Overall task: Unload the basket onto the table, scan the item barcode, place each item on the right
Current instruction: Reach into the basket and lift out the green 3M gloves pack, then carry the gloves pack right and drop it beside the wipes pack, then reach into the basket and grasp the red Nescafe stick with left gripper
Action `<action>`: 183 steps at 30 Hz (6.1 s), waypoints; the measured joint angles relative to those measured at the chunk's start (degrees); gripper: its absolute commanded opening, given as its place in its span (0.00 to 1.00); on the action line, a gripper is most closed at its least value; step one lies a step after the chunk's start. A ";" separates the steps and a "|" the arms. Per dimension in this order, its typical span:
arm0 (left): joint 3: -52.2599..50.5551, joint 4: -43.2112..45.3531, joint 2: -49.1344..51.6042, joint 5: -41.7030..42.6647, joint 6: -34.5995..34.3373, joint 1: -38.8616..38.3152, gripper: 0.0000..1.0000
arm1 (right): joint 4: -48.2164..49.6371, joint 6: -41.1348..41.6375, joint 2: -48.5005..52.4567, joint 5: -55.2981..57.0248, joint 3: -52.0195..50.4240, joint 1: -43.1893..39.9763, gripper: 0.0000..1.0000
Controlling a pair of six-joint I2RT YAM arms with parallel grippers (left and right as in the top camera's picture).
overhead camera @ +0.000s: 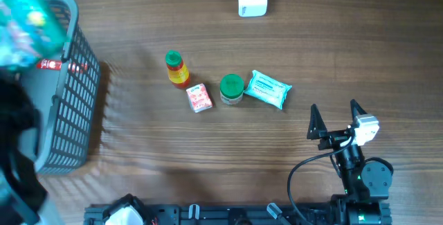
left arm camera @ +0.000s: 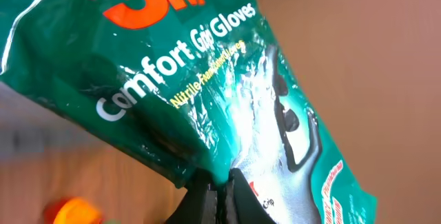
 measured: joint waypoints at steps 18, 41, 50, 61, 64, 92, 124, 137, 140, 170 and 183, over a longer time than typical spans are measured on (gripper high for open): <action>-3.65 -4.33 15.58 -10.58 6.10 -58.71 0.04 | 0.00 -0.02 0.00 0.00 0.00 0.00 1.00; -3.78 7.67 39.01 -17.81 4.48 -78.07 0.04 | 0.00 -0.02 0.00 0.00 0.00 0.00 1.00; -3.78 11.52 48.52 -19.89 5.11 -79.34 0.04 | 0.00 -0.02 0.00 0.00 0.00 0.00 1.00; -3.87 22.40 51.49 -20.96 30.12 -81.46 0.04 | 0.00 -0.02 0.00 0.00 0.00 0.00 1.00; -3.89 26.12 51.52 -20.61 35.04 -82.31 0.04 | 0.00 -0.02 0.00 0.00 0.00 0.00 1.00; -3.98 20.76 45.11 -5.40 42.29 -75.93 1.00 | 0.00 -0.02 0.00 0.00 0.00 0.00 1.00; -3.87 6.08 30.71 -16.50 37.07 2.45 0.89 | 0.00 -0.02 0.00 0.00 0.00 0.00 1.00; -3.87 22.32 53.20 -15.02 50.34 -1.70 0.95 | 0.00 -0.02 0.00 0.00 0.00 0.00 1.00; -3.87 23.63 55.30 -15.06 50.62 -2.34 0.96 | 0.00 -0.02 0.00 0.00 0.00 0.00 1.00; -1.66 23.39 64.63 -21.16 61.16 -3.41 0.08 | 0.00 -0.02 0.00 0.00 0.00 0.00 1.00; -1.38 9.14 60.39 -26.62 60.13 -3.41 0.04 | 0.00 -0.02 0.00 0.00 0.00 0.00 1.00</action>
